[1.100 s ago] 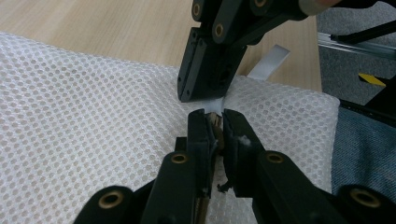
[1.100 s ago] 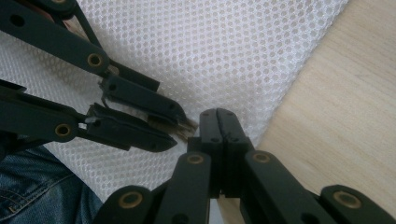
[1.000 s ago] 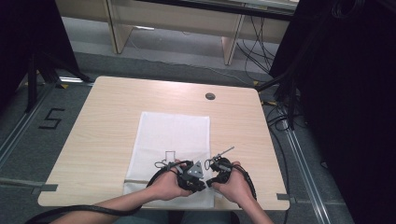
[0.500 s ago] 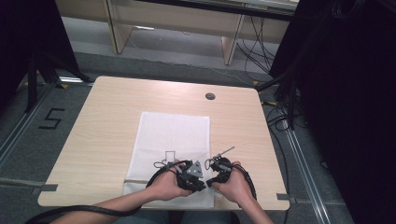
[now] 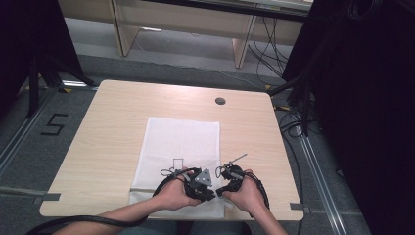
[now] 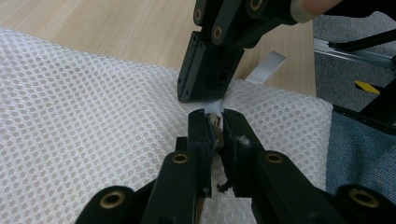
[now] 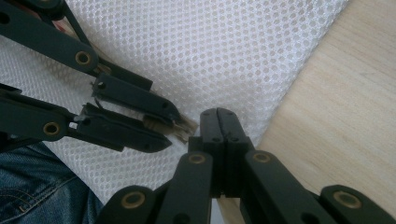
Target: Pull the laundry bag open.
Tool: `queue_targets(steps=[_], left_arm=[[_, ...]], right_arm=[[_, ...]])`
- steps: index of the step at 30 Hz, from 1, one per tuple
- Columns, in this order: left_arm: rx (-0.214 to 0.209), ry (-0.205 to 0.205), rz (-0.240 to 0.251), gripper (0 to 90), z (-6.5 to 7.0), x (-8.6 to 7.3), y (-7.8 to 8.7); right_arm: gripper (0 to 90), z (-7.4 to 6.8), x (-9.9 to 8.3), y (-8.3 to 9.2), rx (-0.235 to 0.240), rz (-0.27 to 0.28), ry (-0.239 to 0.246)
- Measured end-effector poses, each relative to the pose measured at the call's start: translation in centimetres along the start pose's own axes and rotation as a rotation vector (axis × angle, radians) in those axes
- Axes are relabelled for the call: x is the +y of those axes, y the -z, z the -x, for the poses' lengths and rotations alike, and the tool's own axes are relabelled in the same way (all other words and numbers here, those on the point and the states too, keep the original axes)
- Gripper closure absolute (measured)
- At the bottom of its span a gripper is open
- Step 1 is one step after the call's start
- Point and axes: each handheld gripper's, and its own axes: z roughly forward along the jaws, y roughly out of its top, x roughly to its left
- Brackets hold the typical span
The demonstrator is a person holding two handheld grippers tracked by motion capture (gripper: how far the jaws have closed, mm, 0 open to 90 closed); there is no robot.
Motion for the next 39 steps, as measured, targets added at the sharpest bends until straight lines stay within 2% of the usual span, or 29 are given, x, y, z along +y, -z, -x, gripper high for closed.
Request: queue_targets(steps=[2, 4, 5, 7, 8, 10, 11, 12, 14, 15, 17, 20, 26, 28, 30, 33, 35, 36, 37, 39], left_arm=[[0.0, -0.003, 0.002, 81.8, -0.01, -0.01, 0.02], [0.002, 0.012, 0.005, 81.8, 0.08, -0.04, 0.02], [0.002, 0.009, 0.008, 81.8, 0.07, -0.04, 0.03], [0.002, 0.024, 0.018, 81.7, 0.13, -0.08, 0.02], [0.005, 0.025, 0.019, 81.7, 0.06, -0.1, 0.04], [-0.006, 0.049, 0.038, 81.7, -0.02, -0.08, -0.06], [-0.008, 0.06, 0.04, 82.2, -0.05, -0.04, -0.09], [-0.004, 0.057, 0.035, 83.6, -0.14, 0.0, -0.09], [-0.01, 0.065, 0.038, 83.6, -0.12, -0.06, -0.14], [-0.011, 0.06, 0.032, 83.7, -0.15, -0.12, -0.17], [-0.008, 0.048, 0.025, 84.3, -0.19, -0.24, -0.32], [-0.008, 0.058, 0.033, 85.3, -0.11, -0.18, -0.39], [-0.002, 0.074, 0.018, 87.2, 0.02, -0.11, -0.34], [-0.001, 0.056, 0.015, 87.3, 0.0, -0.04, -0.3], [0.001, 0.072, 0.014, 87.3, 0.09, -0.08, -0.29], [0.001, 0.059, 0.015, 87.4, 0.09, -0.09, -0.24], [0.003, 0.069, 0.01, 87.4, 0.16, -0.09, -0.21], [0.002, 0.054, 0.009, 87.4, 0.1, -0.06, -0.15], [0.002, 0.054, 0.008, 87.4, 0.09, -0.07, -0.11], [0.002, 0.067, 0.009, 87.4, 0.15, -0.12, -0.09]], right_arm=[[90.0, 0.01, 0.0, -0.03, 0.002, 0.001, -0.002], [90.0, -0.1, -0.01, 0.01, -0.002, -0.002, -0.01], [90.0, 0.04, 0.01, -0.05, -0.001, 0.004, 0.01], [90.0, 0.09, 0.04, 0.02, -0.002, -0.003, 0.017], [90.0, -0.01, 0.02, 0.05, -0.004, -0.007, 0.002], [90.0, -0.03, -0.01, 0.03, -0.005, -0.007, 0.002], [90.0, -0.14, -0.04, 0.06, -0.009, -0.01, -0.013], [90.0, 0.07, -0.08, -0.01, -0.006, 0.003, 0.009], [90.0, 0.07, -0.09, 0.04, -0.001, 0.002, 0.003], [90.0, 0.05, -0.09, 0.05, 0.001, -0.003, -0.009], [90.0, 0.05, -0.1, 0.02, -0.001, 0.003, 0.0], [90.0, -0.09, -0.05, 0.02, -0.008, -0.005, -0.004], [90.0, -0.19, -0.1, 0.08, -0.01, -0.001, -0.006], [90.0, -0.18, -0.09, 0.08, -0.007, -0.004, -0.006], [90.0, -0.18, -0.09, 0.09, -0.007, -0.005, -0.008], [90.0, -0.25, -0.08, 0.02, -0.022, -0.003, 0.017], [90.0, -0.35, -0.07, -0.05, -0.025, 0.001, 0.012], [90.0, -0.33, -0.07, -0.06, -0.022, 0.003, 0.012], [90.0, -0.2, -0.07, -0.05, -0.02, 0.003, 0.028], [90.0, -0.22, -0.08, 0.01, -0.015, 0.001, 0.02]])
